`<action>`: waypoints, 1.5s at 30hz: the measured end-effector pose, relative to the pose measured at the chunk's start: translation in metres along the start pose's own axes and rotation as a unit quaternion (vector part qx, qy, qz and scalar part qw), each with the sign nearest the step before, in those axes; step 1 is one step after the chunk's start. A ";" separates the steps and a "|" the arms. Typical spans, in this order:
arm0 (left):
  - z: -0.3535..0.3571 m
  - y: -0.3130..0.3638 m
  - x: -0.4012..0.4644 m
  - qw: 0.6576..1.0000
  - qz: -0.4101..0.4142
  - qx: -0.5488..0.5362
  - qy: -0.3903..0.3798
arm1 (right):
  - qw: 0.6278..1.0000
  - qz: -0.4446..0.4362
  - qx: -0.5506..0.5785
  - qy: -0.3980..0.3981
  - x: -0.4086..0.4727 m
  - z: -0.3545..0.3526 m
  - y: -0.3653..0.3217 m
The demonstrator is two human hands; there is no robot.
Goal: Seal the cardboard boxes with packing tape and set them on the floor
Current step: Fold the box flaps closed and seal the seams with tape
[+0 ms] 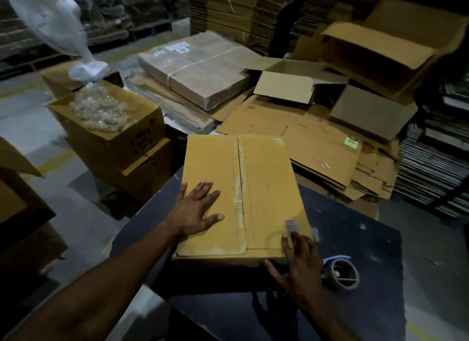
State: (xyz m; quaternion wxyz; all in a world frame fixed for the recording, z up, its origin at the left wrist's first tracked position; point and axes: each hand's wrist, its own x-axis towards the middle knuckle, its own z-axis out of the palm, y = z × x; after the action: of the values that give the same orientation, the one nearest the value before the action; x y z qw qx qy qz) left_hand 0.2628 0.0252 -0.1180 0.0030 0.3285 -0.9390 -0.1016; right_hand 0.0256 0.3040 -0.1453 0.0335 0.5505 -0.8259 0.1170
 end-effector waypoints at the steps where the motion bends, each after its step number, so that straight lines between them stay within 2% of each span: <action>1: -0.001 0.000 0.006 1.000 0.001 0.011 -0.011 | 1.000 0.010 -0.018 -0.011 0.001 -0.003 -0.004; 3: -0.003 0.006 0.015 0.999 -0.025 0.021 -0.036 | 1.000 0.020 -0.009 -0.005 -0.003 -0.008 -0.018; 5: -0.005 0.026 0.022 0.994 -0.093 0.006 -0.052 | 1.000 0.017 -0.008 -0.015 -0.006 -0.015 -0.041; 8: 0.000 0.073 0.024 0.976 -0.199 -0.064 -0.051 | 0.996 -0.032 -0.015 -0.079 0.001 -0.029 -0.062; 10: 0.006 0.097 0.020 0.969 -0.232 -0.079 -0.039 | 0.989 -0.051 0.057 -0.124 0.015 -0.043 -0.058; 12: 0.012 0.111 0.009 0.965 -0.250 -0.076 -0.026 | 0.974 -0.012 0.149 -0.172 0.032 -0.059 -0.042; 13: 0.014 0.114 0.001 0.964 -0.255 -0.073 -0.019 | 0.971 0.012 0.159 -0.177 0.042 -0.066 -0.033; 15: 0.016 0.115 -0.014 0.970 -0.235 -0.064 -0.010 | 0.979 0.007 0.113 -0.168 0.062 -0.075 -0.016; 17: 0.016 0.107 -0.034 0.986 -0.158 -0.051 -0.001 | 0.968 -0.029 0.070 -0.239 0.077 -0.072 -0.014; 19: 0.016 0.094 -0.055 0.998 -0.062 -0.025 -0.003 | 0.939 -0.102 0.034 -0.327 0.077 -0.058 -0.024; 20: 0.016 0.086 -0.064 1.000 -0.021 -0.008 -0.001 | 0.931 -0.131 0.011 -0.342 0.072 -0.050 -0.030; 23: 0.023 0.059 -0.076 0.999 0.031 0.010 0.018 | 0.939 -0.159 -0.050 -0.301 0.048 -0.025 -0.041; 27: 0.030 0.044 -0.069 0.998 0.038 -0.037 0.032 | 0.969 -0.156 -0.013 -0.193 0.025 -0.004 -0.043; 31: 0.025 0.053 -0.058 0.996 0.044 -0.071 0.022 | 0.968 -0.149 -0.047 -0.197 0.022 0.002 -0.051; 34: 0.023 0.057 -0.059 0.998 0.057 0.004 0.001 | 0.975 -0.127 -0.047 -0.177 0.016 0.007 -0.059; 36: 0.026 0.066 -0.062 0.999 0.033 0.034 0.014 | 0.976 -0.123 -0.052 -0.175 0.012 0.010 -0.063; 42: 0.034 0.116 -0.050 0.992 -0.119 -0.036 0.035 | 0.977 -0.090 -0.017 -0.195 0.013 0.001 -0.080; 45: 0.041 0.126 -0.045 0.977 -0.181 -0.083 0.079 | 0.973 -0.069 0.088 -0.203 0.018 -0.015 -0.076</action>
State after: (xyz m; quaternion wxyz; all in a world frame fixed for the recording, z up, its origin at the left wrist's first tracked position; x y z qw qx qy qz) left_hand 0.2171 0.1569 -0.1306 0.0856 0.4985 -0.8491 -0.1520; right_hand 0.0871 0.2639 -0.1151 -0.1756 0.6192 -0.7619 0.0729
